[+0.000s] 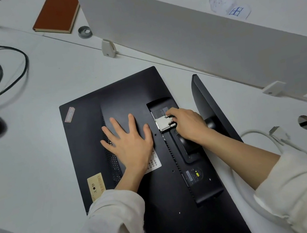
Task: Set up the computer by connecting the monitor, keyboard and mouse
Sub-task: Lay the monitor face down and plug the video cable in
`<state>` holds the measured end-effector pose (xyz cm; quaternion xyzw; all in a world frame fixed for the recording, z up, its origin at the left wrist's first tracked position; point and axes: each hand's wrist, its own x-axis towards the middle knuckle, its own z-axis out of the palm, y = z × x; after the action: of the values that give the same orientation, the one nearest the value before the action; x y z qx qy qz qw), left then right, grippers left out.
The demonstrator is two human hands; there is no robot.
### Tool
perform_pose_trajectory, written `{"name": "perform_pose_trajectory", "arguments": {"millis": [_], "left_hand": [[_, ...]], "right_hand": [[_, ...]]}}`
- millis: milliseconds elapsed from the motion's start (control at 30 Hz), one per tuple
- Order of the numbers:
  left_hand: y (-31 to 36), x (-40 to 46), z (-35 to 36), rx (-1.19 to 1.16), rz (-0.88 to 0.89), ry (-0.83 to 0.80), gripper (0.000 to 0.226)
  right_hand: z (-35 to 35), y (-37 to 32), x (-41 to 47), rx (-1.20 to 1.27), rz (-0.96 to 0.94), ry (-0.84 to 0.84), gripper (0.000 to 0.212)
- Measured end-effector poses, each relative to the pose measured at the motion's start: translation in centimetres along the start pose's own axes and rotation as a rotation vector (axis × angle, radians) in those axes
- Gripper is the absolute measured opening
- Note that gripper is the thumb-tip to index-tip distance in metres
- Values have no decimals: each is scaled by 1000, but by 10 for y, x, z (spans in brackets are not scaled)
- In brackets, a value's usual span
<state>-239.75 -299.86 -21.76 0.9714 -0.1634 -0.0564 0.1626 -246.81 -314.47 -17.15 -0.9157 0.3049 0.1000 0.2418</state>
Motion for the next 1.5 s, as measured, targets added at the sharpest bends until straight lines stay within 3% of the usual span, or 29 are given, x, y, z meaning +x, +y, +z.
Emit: {"name": "perform_pose_trajectory", "arguments": {"millis": [100,433,600,800,933,1133,1500], "left_hand": [[0,0,0,6,-1,-8,56],[1,1,-2,17,-1,-29,58],[1,3,-4,9,13,-45,58],[2,9,-2,8,30,-37,58],[3,14,-1,6,50,-38,57],[5,19,-1,0,61,-40,58],[7,21,-2,0,60,-46,54]], "right_hand": [[-1,-1,3,-48,-4,-56,63],[1,-1,2,-127,-11,-46,64],[1,1,0,-85,8,20,44],[3,1,7,-96,36,-6,57],[-6,-1,11,-119,44,-111,64],[-10,1,11,107,99,-32,28],[-12,-9,16,-23,101,-53,47]]}}
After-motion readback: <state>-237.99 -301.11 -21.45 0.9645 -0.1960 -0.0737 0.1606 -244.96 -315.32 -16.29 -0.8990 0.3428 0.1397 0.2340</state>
